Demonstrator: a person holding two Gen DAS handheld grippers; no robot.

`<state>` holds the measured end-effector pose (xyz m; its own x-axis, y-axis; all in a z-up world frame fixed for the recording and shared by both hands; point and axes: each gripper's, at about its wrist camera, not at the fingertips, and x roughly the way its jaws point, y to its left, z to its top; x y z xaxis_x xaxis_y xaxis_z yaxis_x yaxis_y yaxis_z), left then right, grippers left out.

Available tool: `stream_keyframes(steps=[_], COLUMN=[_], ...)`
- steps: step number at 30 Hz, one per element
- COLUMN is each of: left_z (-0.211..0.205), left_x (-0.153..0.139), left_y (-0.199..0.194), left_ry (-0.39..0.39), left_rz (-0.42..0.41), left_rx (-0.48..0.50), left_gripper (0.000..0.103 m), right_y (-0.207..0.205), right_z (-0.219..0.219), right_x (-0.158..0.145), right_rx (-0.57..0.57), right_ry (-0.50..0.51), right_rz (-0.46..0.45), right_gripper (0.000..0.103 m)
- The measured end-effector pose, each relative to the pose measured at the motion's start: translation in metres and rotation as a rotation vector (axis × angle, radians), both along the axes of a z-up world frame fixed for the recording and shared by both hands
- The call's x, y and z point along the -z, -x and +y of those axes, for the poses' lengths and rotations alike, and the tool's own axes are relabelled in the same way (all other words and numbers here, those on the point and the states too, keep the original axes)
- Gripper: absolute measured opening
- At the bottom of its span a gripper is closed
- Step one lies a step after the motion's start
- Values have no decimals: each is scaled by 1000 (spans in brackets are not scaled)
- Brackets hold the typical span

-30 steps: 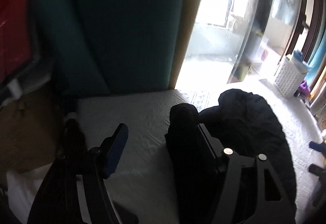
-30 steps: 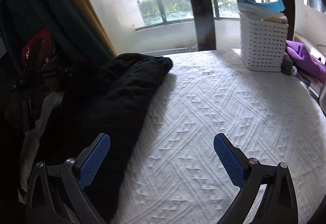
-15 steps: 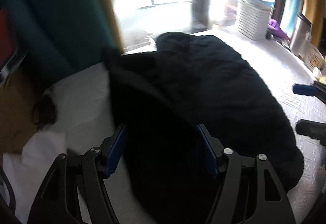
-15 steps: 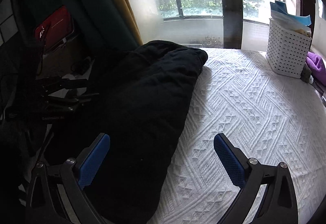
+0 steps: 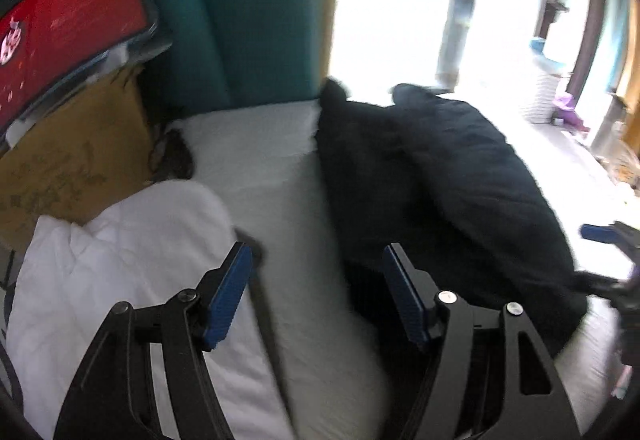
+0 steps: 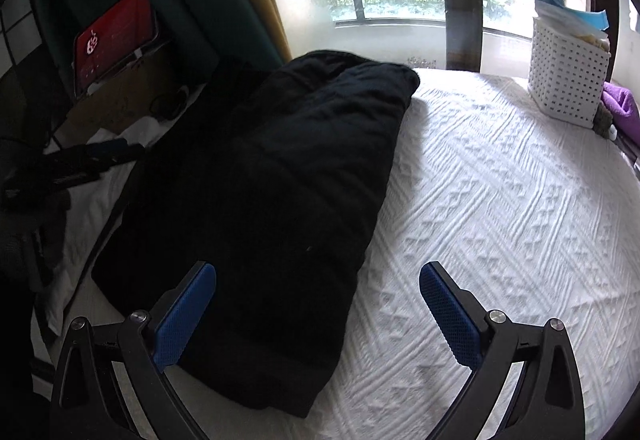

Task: Fold small clothes

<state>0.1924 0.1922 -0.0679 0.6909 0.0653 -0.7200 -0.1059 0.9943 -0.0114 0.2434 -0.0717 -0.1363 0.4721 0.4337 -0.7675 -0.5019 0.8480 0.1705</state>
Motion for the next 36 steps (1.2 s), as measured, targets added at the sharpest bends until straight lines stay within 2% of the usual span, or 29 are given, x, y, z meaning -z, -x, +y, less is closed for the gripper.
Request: stream_keyframes(steps=[3,7,10,12,13,14,15,17,18,22,29,33,36], left_z=[-34,-76,-86,-81,-79,-79,-81,-84,-83,-74,-63,-53,-53], left_x=[-12,-7,11,25,28,30,31,32,30,11,6,25,30], left_y=[4,-3,-19,-29,-29,-29,-27,-20,-16,8,37,34,31], left_ry=[56,109,115,169,188,199,202,200,209,226,207,162,166], left_rz=[-30,-5,55,106,111,108,109,102,87,12,-11,40,98], left_rx=[103,239,236,211,205,212,223,233,235,214,131,75,104], left_gripper=[68,68,68,68,62,47,39,6,4,3,3,3,4], right_y=[3,8,12,15,16,18,19,19,19,22,29,29,29], right_z=[5,8,5,1,-2,-5,-9,-14,-17,-19,-18,-19,-18], right_x=[3,2,-1,-4,-6,-7,-8,-8,-7,-5,-4,-1,0], right_rx=[-5,-12,-10,-3,0,4,11,23,30,29,7,10,4], right_ry=[2,4,3,2,0,-1,-3,-4,-7,-15,-16,-20,-18], right_rz=[6,1,-7,-16,-20,-24,-26,-24,-22,-15,-15,-3,0], right_gripper=[102,102,102,102,102,102,102,102,102,102,102,102,102])
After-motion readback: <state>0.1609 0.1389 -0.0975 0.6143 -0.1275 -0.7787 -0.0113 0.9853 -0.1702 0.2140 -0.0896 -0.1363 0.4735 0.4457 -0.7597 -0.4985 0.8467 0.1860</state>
